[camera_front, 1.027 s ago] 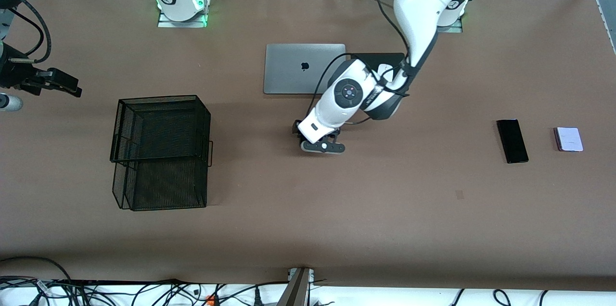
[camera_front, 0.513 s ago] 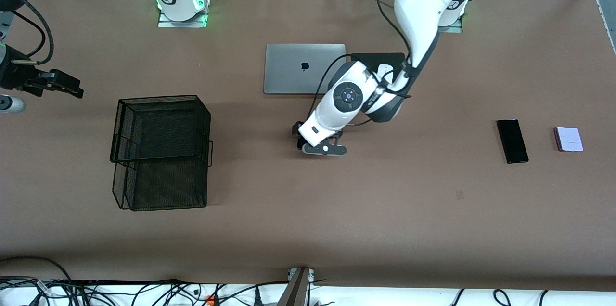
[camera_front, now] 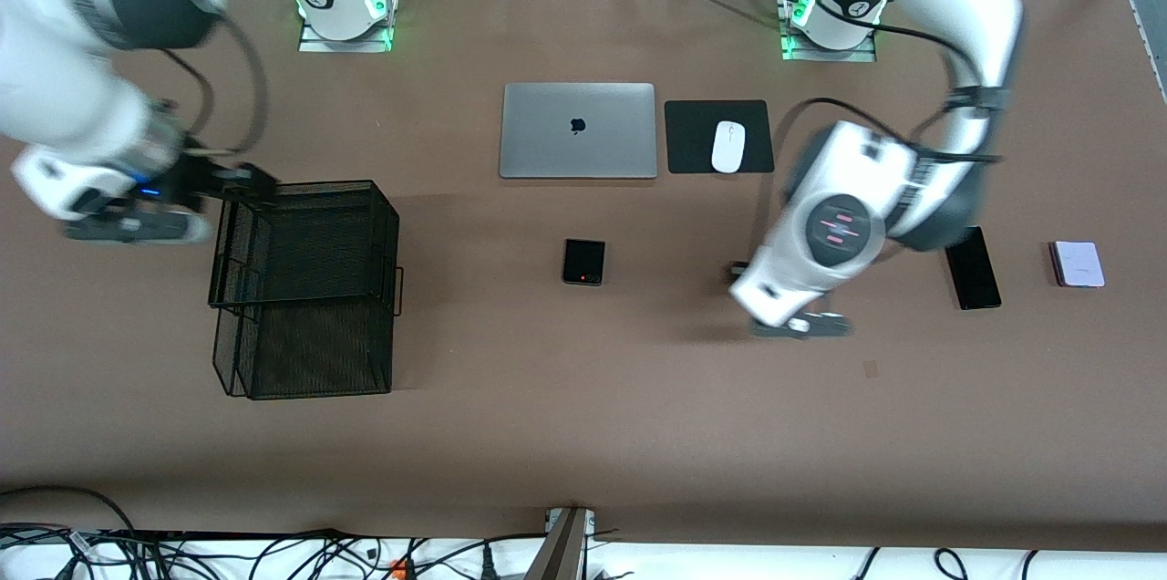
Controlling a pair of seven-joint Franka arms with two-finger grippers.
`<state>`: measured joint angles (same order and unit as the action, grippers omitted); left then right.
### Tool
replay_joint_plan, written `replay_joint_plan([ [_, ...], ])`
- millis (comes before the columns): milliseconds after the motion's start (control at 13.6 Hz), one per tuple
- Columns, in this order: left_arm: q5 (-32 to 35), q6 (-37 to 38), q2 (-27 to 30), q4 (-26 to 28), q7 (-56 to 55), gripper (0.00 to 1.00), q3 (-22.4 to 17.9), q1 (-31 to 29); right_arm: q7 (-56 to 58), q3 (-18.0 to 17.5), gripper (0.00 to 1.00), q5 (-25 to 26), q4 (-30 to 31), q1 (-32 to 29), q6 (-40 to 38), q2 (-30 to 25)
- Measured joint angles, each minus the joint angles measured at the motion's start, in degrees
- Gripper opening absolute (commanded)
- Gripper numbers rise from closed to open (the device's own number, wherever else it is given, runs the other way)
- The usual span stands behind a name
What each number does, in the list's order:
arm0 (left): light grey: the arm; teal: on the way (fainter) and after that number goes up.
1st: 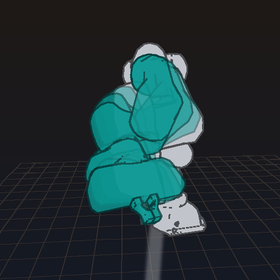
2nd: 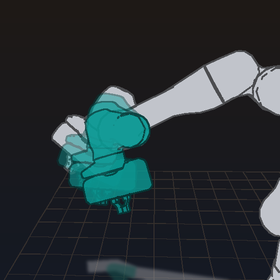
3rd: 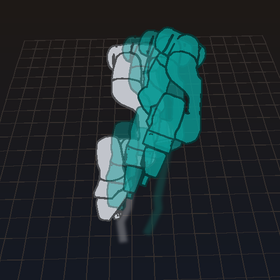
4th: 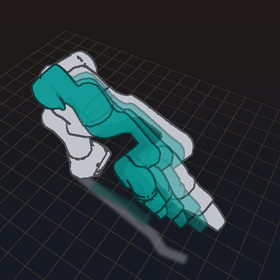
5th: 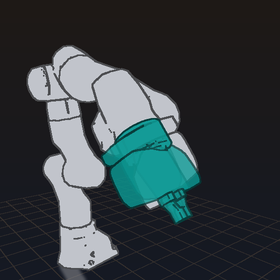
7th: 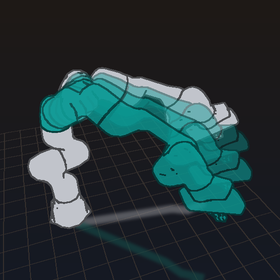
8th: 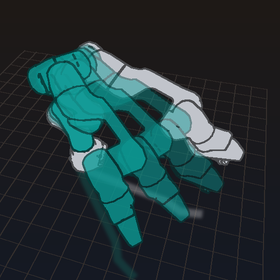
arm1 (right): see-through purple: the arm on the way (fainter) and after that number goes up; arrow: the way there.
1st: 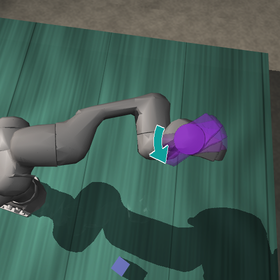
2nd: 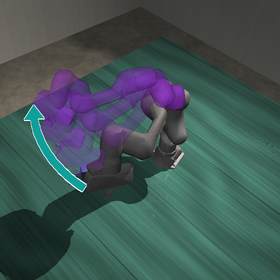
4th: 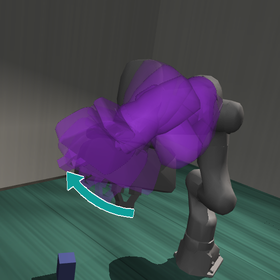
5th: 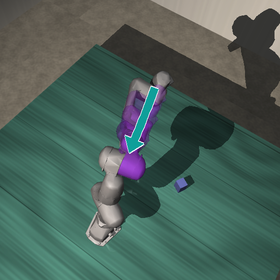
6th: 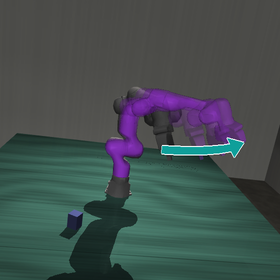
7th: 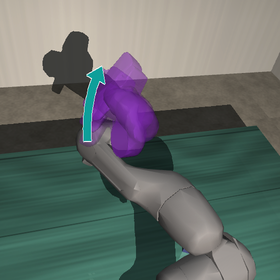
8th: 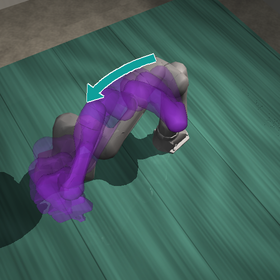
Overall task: Place phones with both arms
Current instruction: 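Grasp the flip phone with the right gripper while the left gripper grasps the black phone, then lift the flip phone with the right gripper while the left gripper lifts the black phone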
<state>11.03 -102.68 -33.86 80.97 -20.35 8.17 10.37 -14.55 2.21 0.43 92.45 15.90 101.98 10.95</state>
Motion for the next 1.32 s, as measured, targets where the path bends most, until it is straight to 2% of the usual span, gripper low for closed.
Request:
replay_joint_plan([
  [220,2.1,0.3,-0.3,0.5,9.9,1.00,-0.3,-9.1,-13.4,-0.2,1.00,0.0,-1.6,9.3,4.5,5.4],
  [440,2.1,0.2,-0.7,1.5,16.3,1.00,-0.3,-19.0,-26.3,-0.2,1.00,0.0,-10.3,18.7,5.7,15.3],
  [660,2.1,-2.0,-2.0,3.0,23.8,1.00,0.1,-25.5,-33.7,-0.1,1.00,0.0,-20.0,24.6,7.3,25.6],
  [880,1.9,-8.7,-3.0,8.3,27.4,1.00,0.6,-30.3,-36.7,0.0,1.00,0.0,-24.8,27.4,11.5,33.0],
  [1173,1.3,-20.7,-3.5,16.7,32.8,1.00,1.3,-36.1,-37.1,0.1,1.00,0.0,-25.5,29.1,16.6,39.2],
  [1320,0.9,-22.7,-3.5,18.9,33.2,1.00,1.6,-37.7,-37.1,0.2,1.00,0.1,-25.6,29.4,17.8,41.5],
])
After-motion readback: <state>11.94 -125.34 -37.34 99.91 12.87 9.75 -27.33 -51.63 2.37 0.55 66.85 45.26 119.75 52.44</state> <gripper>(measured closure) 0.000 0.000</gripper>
